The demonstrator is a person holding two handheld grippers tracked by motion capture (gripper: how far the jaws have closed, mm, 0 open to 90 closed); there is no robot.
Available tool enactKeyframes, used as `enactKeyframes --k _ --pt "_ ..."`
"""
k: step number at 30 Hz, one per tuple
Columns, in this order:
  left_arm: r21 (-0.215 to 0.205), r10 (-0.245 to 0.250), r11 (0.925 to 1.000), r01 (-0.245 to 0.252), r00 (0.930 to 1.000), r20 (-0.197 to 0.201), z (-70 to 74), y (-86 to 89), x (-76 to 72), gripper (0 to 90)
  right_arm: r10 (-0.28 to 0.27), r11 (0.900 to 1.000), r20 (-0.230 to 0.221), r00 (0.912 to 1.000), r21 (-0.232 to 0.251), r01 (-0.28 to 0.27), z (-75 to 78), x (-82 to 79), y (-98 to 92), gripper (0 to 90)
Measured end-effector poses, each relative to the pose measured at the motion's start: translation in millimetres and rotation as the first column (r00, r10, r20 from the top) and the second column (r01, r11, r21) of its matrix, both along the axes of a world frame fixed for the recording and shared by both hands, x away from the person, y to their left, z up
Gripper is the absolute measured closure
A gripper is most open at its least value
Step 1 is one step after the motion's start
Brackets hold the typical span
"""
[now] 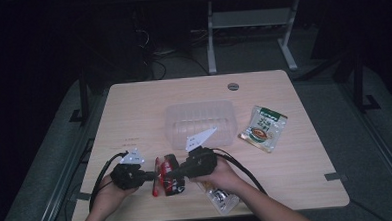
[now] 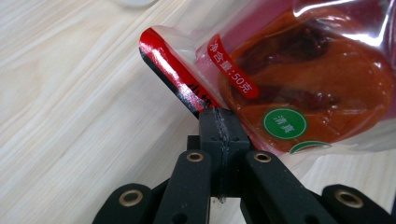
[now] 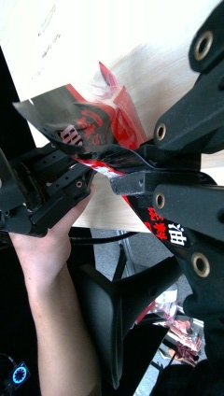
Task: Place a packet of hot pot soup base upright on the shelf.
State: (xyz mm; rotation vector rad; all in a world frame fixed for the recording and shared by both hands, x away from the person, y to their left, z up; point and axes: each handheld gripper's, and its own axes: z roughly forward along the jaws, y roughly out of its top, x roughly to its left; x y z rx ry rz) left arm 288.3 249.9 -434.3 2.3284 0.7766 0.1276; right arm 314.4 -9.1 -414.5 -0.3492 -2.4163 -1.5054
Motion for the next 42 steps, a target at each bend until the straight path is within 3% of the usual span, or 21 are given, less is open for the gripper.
enactKeyframes --k 6,16,19,29,42 --pt "-0.024 -0.031 0.9992 0.031 0.9995 0.003 1.7 -4.5 -1.7 89.8 -0.025 1.000 -0.001 0.9997 0.013 0.025 2.0 -0.7 -24.6 90.0" --pt "-0.051 0.002 0.9987 -0.002 1.0000 -0.007 1.8 5.1 -3.4 81.5 -0.062 0.997 0.002 0.9981 0.041 0.062 7.8 -4.5 -58.4 90.0" --pt "-0.052 0.012 0.9986 -0.012 0.9998 -0.013 1.1 7.7 -3.7 78.4 -0.070 0.997 0.009 0.9975 0.028 0.069 9.0 -6.0 -66.7 90.0" --pt "-0.017 0.036 0.9992 -0.036 0.9991 -0.021 -2.5 10.6 -3.0 65.8 -0.097 0.994 0.020 0.9951 0.058 0.095 19.7 -9.3 -96.9 90.0" --pt "0.025 0.068 0.9974 -0.067 0.9977 -0.010 -7.1 10.6 -0.8 45.2 -0.176 0.980 0.054 0.9829 0.103 0.170 35.6 -2.5 -127.6 90.0"
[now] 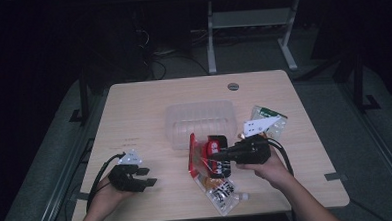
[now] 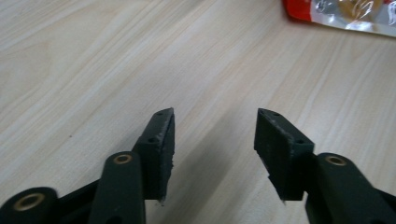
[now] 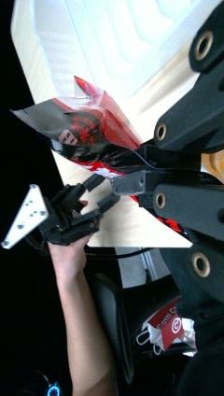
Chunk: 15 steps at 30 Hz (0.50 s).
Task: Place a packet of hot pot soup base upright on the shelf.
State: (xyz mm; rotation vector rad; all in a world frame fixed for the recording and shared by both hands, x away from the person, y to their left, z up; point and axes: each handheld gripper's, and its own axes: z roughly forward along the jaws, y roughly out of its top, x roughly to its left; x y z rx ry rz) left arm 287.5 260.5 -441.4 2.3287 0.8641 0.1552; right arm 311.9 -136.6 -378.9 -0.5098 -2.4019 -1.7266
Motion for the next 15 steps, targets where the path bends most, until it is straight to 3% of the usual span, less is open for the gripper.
enactKeyframes --k 15 --pt "0.008 0.002 1.0000 -0.002 0.9999 0.012 -1.6 -0.3 1.7 32.5 -0.052 0.999 0.029 0.9982 0.011 0.052 11.3 23.0 -1.2 90.0"
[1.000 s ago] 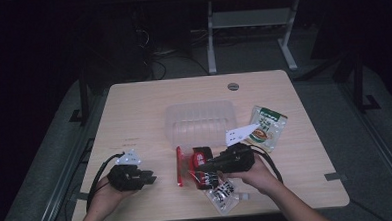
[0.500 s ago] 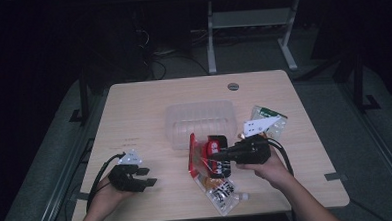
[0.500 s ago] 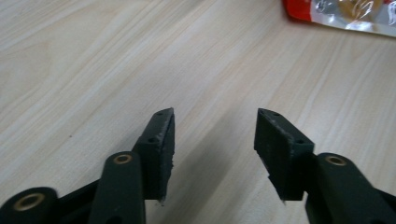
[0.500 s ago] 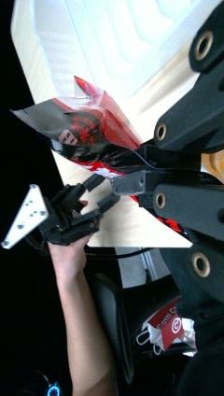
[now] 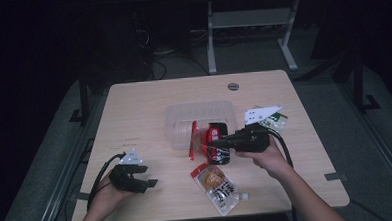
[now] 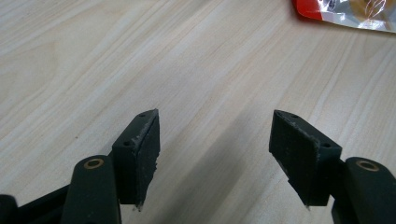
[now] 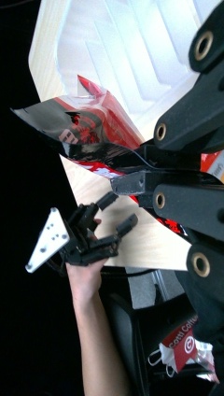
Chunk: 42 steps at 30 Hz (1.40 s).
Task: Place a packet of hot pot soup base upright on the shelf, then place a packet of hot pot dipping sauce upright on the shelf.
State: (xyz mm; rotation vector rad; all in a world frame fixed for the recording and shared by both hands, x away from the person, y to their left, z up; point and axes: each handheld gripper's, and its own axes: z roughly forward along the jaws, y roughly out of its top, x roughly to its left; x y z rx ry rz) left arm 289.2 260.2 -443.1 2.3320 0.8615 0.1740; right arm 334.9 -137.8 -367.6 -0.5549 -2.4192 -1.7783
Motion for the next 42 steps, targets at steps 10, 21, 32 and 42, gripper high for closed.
enactKeyframes --k 10,21,32,42 --pt "0.006 -0.007 1.0000 0.007 1.0000 -0.002 -1.7 0.0 0.0 28.3 -0.046 0.999 -0.002 0.9989 -0.007 0.046 4.1 24.0 -0.3 90.0" --pt "0.002 -0.011 0.9999 0.011 0.9999 -0.002 -2.0 1.0 0.7 27.2 -0.096 0.995 -0.003 0.9954 -0.037 0.096 6.4 47.4 -3.1 90.0" --pt "0.001 -0.012 0.9999 0.012 0.9999 -0.003 -2.6 1.2 0.7 27.2 -0.121 0.990 -0.016 0.9925 -0.074 0.120 -1.0 63.6 3.3 90.0" --pt "0.002 -0.017 0.9999 0.017 0.9998 -0.010 -3.6 0.8 0.8 27.1 -0.138 0.986 -0.030 0.9900 -0.094 0.134 -9.3 72.1 9.9 90.0"
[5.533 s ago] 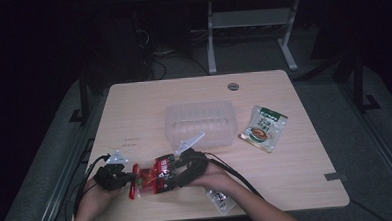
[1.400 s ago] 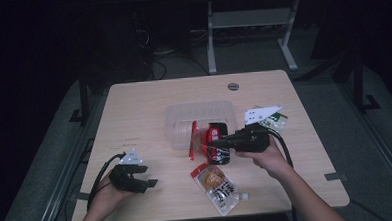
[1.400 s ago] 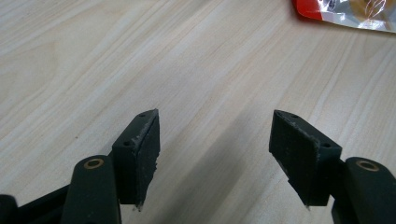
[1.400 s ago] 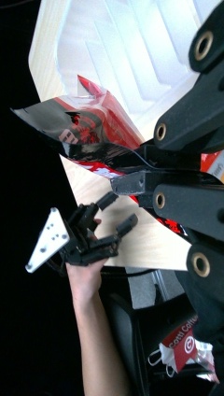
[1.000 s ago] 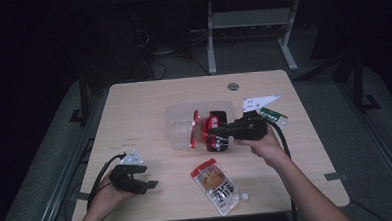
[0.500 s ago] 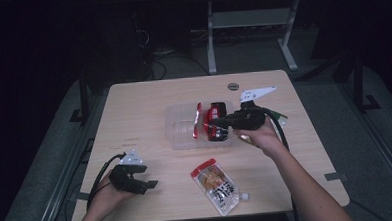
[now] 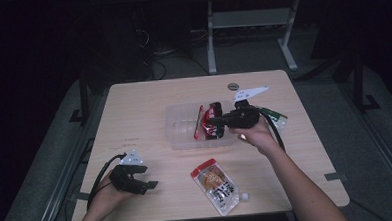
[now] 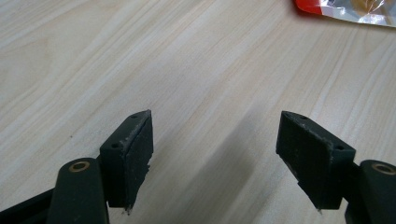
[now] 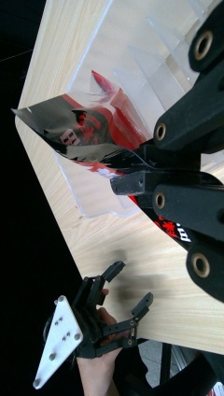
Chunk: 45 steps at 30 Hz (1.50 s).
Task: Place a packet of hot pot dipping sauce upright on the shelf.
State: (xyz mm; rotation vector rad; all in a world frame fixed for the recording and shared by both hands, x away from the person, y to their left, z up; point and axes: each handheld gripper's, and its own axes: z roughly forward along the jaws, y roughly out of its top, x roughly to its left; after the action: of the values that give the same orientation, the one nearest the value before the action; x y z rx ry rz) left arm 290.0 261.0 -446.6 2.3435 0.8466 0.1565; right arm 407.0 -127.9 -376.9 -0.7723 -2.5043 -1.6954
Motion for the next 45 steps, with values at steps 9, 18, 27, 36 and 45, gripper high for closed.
enactKeyframes --k 9,18,27,36,45 --pt "0.000 -0.007 1.0000 0.007 1.0000 -0.003 -0.8 -0.6 -0.2 27.2 -0.005 1.000 -0.015 0.9999 -0.008 0.005 -9.7 7.8 7.9 90.0" --pt "-0.007 -0.011 0.9999 0.011 0.9999 -0.009 -2.5 -1.0 -0.5 27.2 -0.016 1.000 -0.037 0.9992 -0.023 0.015 -19.2 15.5 17.7 90.0" --pt "0.002 -0.020 0.9998 0.020 0.9997 -0.016 -3.4 -1.6 -0.9 27.2 -0.024 0.998 -0.028 0.9993 -0.059 0.022 -26.4 18.3 31.7 89.9" --pt "0.002 -0.021 0.9998 0.021 0.9996 -0.017 -3.8 -1.7 -0.9 27.2 -0.043 0.998 -0.054 0.9976 -0.047 0.040 -24.1 15.8 31.0 64.6" --pt "-0.004 -0.018 0.9998 0.018 0.9997 -0.019 -3.9 -2.8 -1.2 27.2 -0.035 0.998 -0.019 0.9992 -0.058 0.034 -11.6 1.9 29.0 43.7"
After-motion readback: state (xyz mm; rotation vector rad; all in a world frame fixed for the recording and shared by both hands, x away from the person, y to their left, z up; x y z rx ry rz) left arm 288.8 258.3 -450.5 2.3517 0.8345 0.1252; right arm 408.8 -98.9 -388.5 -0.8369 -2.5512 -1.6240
